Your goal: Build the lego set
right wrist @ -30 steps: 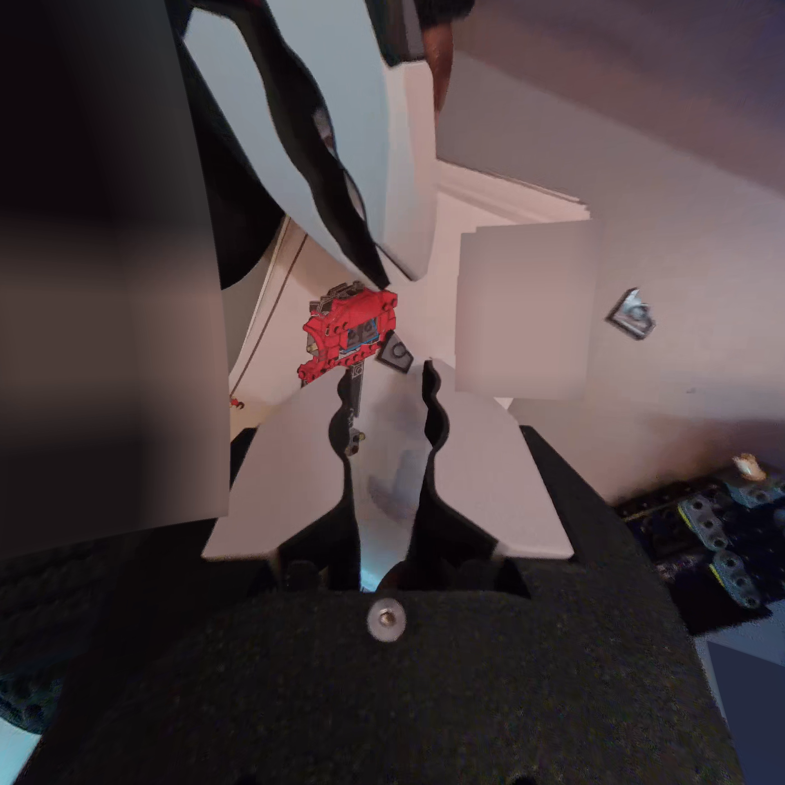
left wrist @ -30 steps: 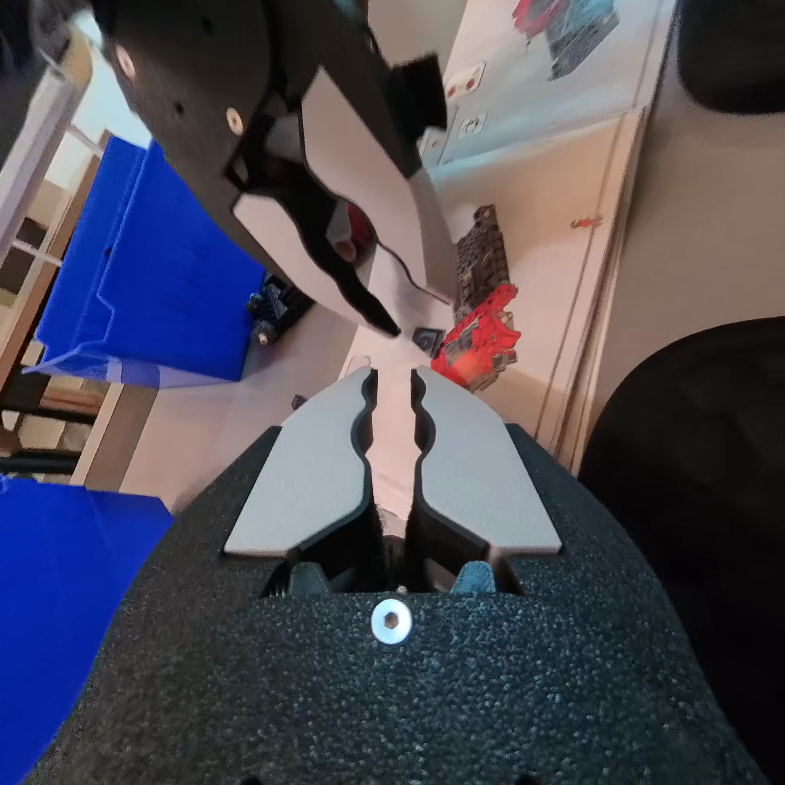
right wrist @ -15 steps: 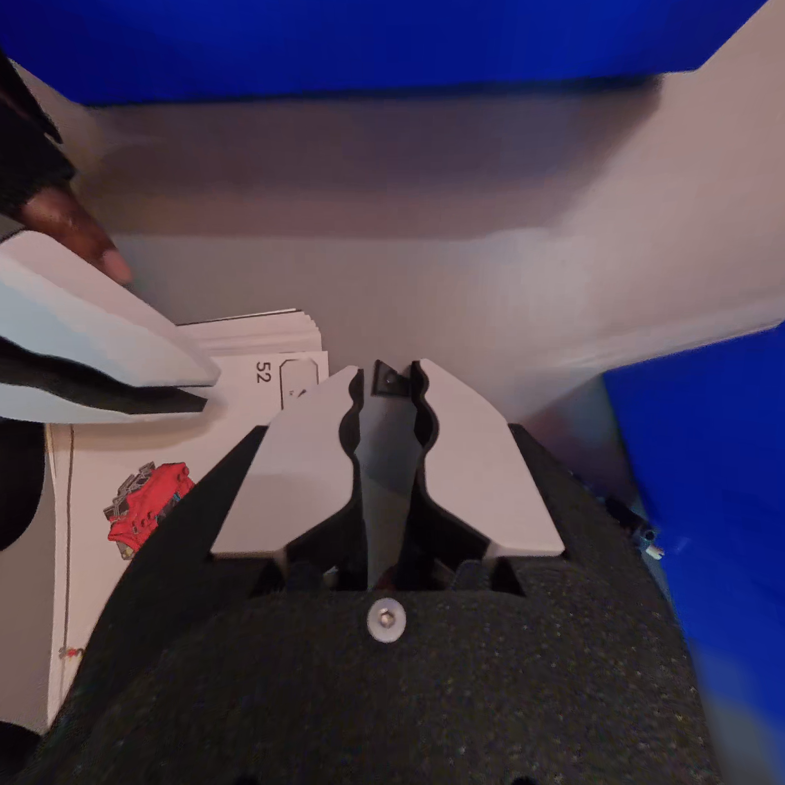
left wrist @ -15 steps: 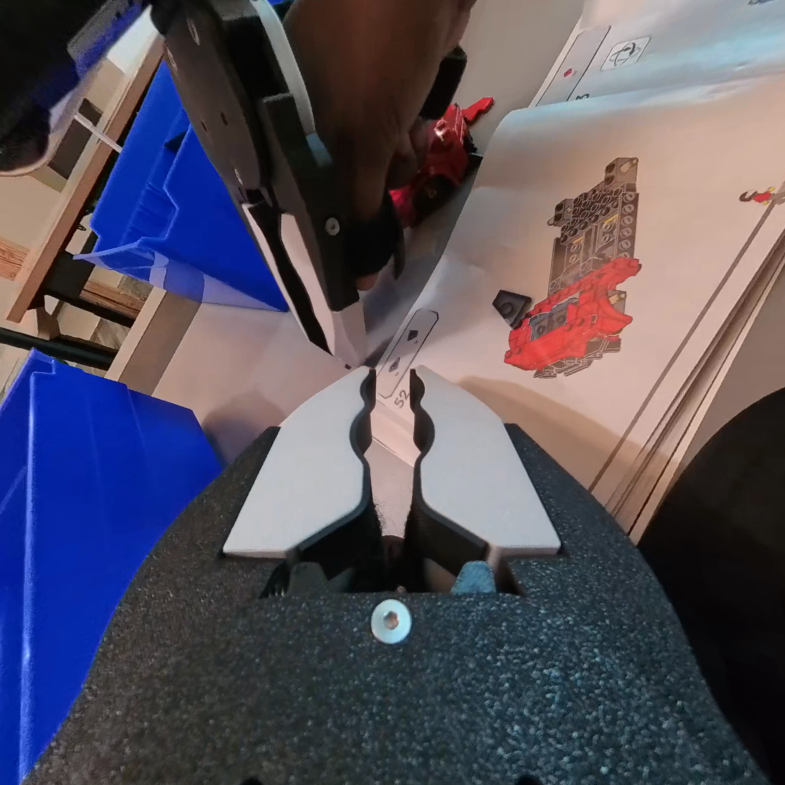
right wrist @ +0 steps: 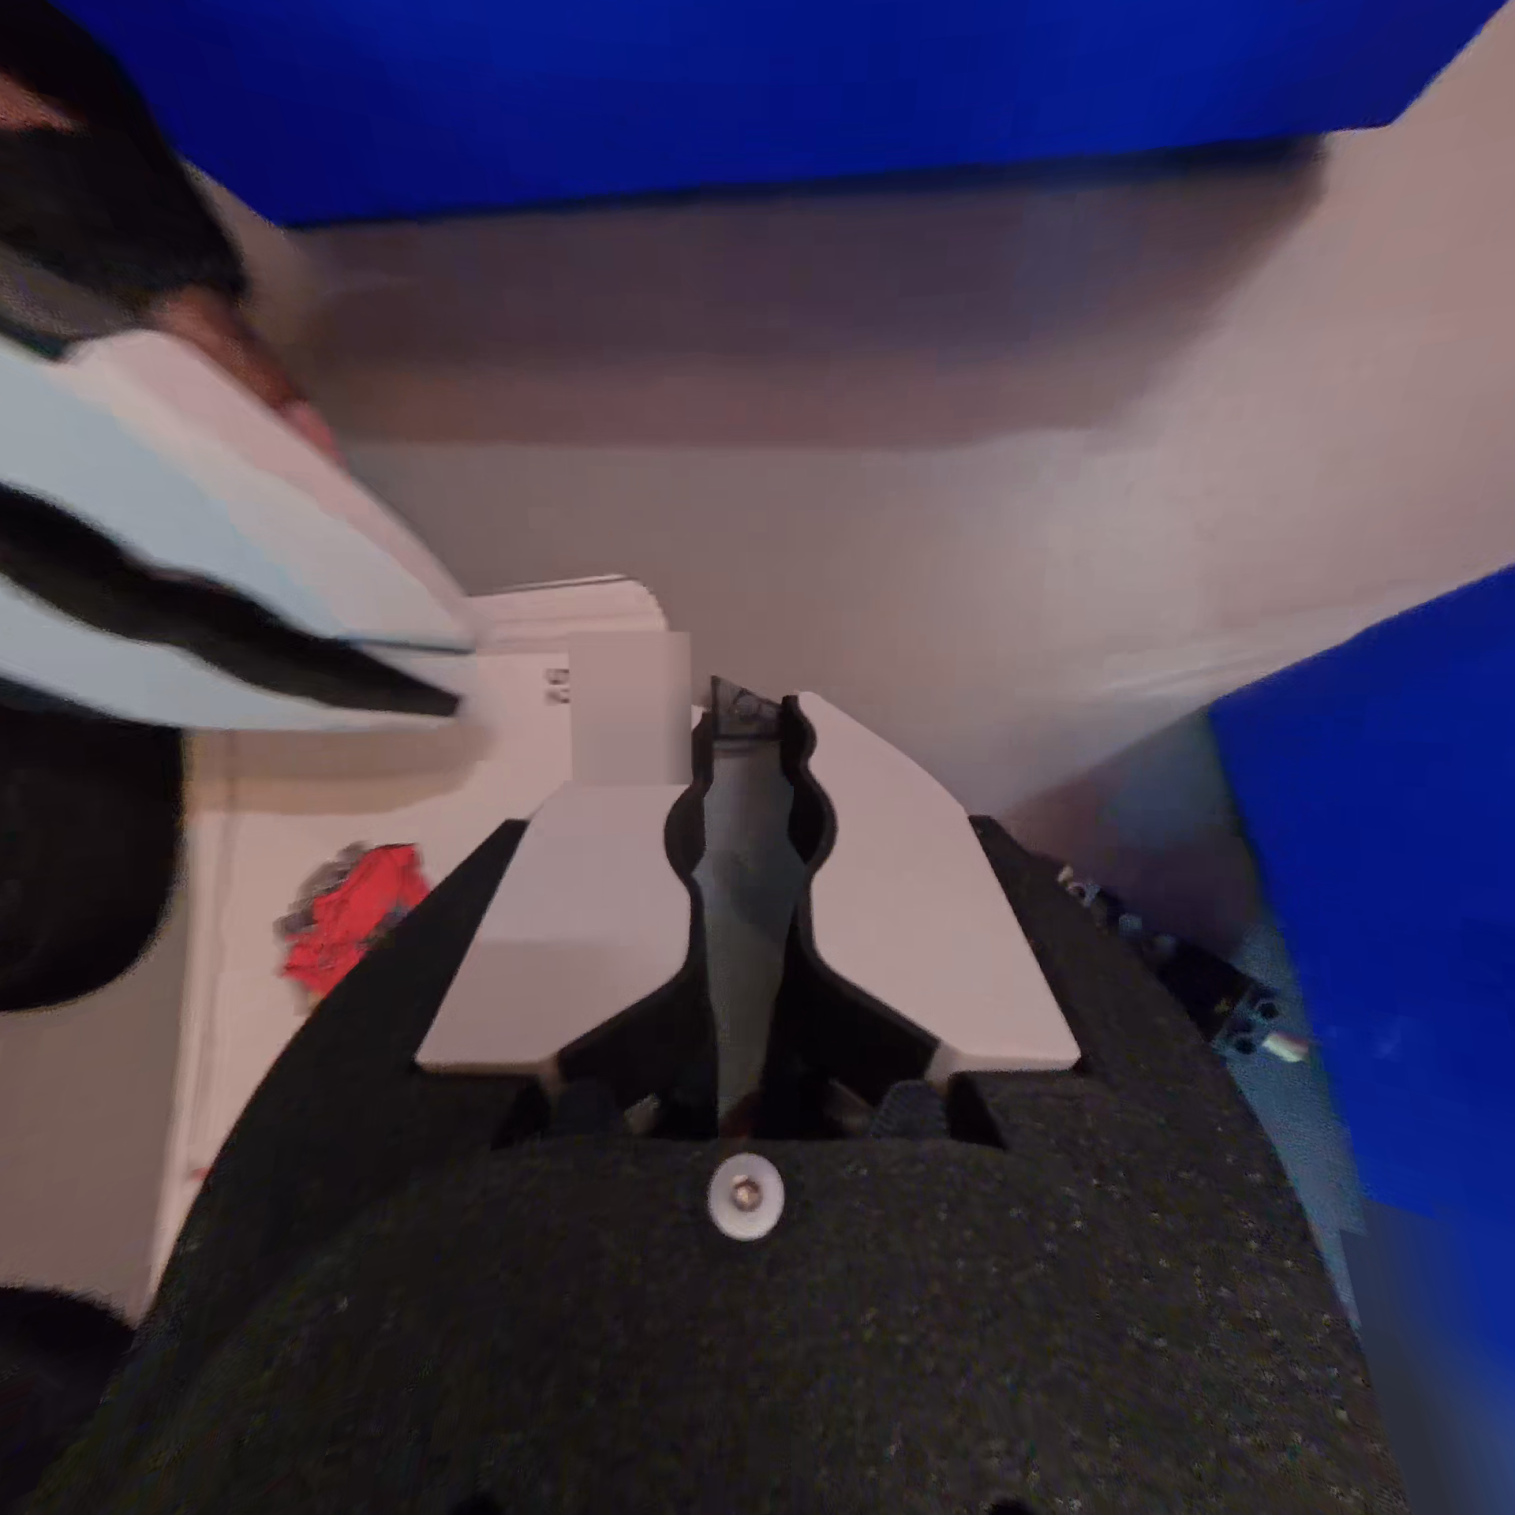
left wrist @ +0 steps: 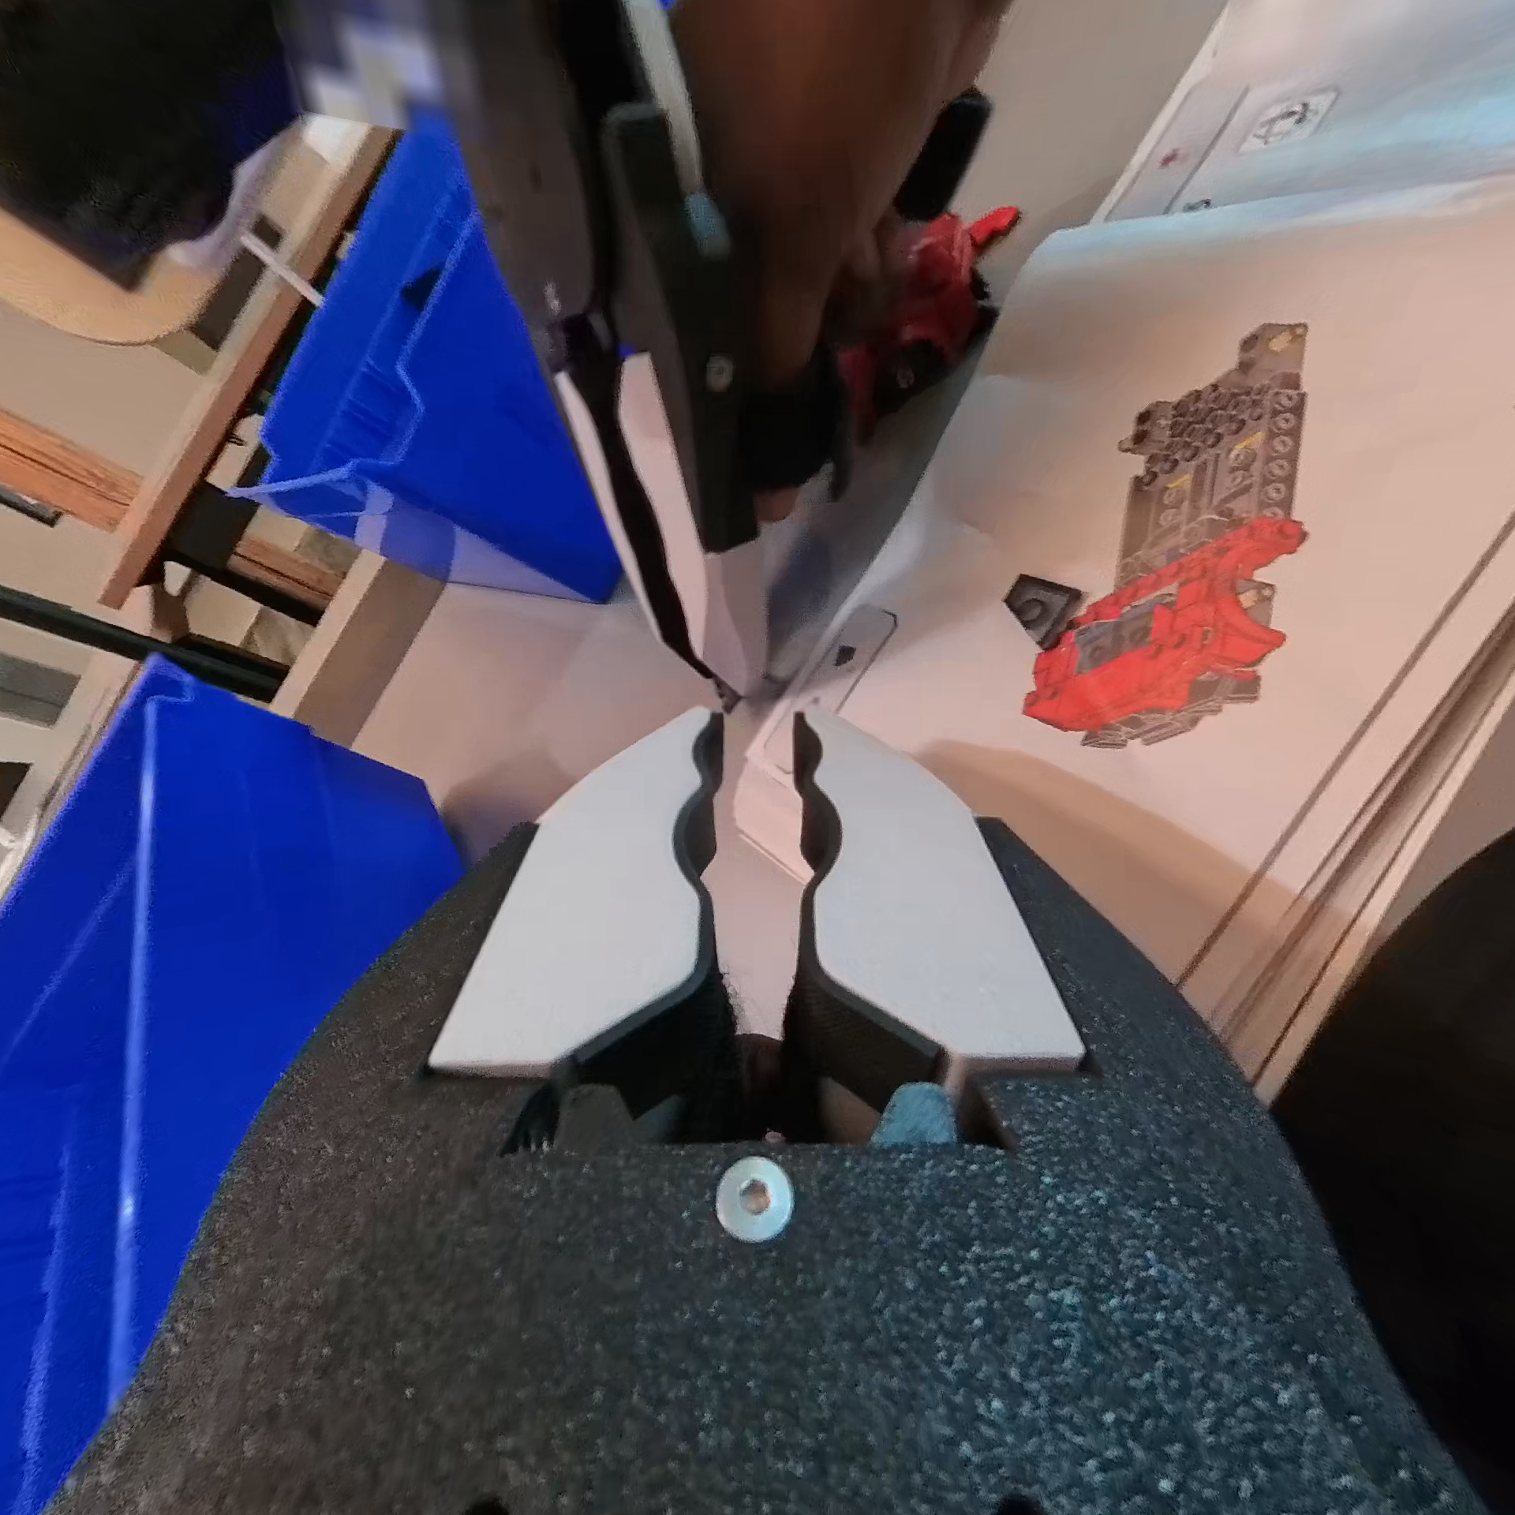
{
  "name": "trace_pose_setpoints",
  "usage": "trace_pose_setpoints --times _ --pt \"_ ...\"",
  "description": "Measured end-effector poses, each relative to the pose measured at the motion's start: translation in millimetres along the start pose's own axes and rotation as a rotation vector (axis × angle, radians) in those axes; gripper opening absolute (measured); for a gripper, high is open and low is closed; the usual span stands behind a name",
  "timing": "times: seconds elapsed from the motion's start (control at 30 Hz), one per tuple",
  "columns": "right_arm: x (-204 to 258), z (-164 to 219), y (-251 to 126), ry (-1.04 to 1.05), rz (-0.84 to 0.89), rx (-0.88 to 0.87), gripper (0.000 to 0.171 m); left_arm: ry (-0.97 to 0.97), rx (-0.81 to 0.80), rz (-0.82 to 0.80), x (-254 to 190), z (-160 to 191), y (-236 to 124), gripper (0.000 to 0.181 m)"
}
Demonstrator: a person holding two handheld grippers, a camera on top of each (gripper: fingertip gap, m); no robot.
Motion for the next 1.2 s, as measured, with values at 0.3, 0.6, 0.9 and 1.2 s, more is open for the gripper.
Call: trace_pose_setpoints --times 0.3,0.6,0.9,1.2 --pt "46.5 12.9 -52.1 0.025 -0.348 0.103 0.015 0.342 -0.215 -0.057 -18.6 -28.4 -8.7 0.017" --pt "57.4 10.8 -61.9 0.007 -0.382 0.143 0.016 0.364 -0.314 0.032 -28.7 -35.0 -15.4 0.019" --pt "68.0 -0.6 -85.0 -0.025 -0.392 -0.077 0.024 0.029 -0.358 0.114 -21.9 -47.2 -19.7 0.003" --pt "98.0 5.3 -109.1 -0.508 0.182 -0.432 0.032 -1.254 -0.589 0.618 6.7 -46.3 -25.0 0.002"
Point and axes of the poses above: each gripper's, where its closed fingertips meet, y out along the fingers, z out of its underside, x = y × z across the jaws, the point moved 7 cm from there along -y, back along the fingers, and after that the axes turned 3 degrees about z, right-handed, at the moved point
